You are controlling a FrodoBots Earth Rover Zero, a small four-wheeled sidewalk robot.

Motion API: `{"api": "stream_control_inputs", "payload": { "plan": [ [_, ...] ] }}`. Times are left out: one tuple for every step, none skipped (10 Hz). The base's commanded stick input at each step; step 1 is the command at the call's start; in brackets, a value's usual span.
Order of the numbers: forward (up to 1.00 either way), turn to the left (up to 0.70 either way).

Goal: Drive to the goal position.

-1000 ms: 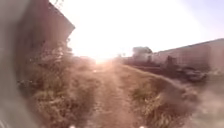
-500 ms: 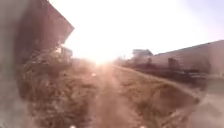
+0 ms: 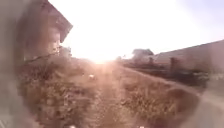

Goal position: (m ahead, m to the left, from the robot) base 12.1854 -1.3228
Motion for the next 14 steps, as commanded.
{"api": "stream_control_inputs", "payload": {
  "plan": [
    [0.70,0.00],
    [0.70,0.00],
    [0.70,0.00],
    [0.70,0.00],
    [0.70,0.00],
    [0.70,0.00],
    [0.70,0.00],
    [0.70,0.00],
    [0.70,0.00],
    [0.70,0.00],
    [0.70,0.00],
    [0.70,0.00],
    [0.70,0.00],
    [0.70,0.00]
  ]
}}
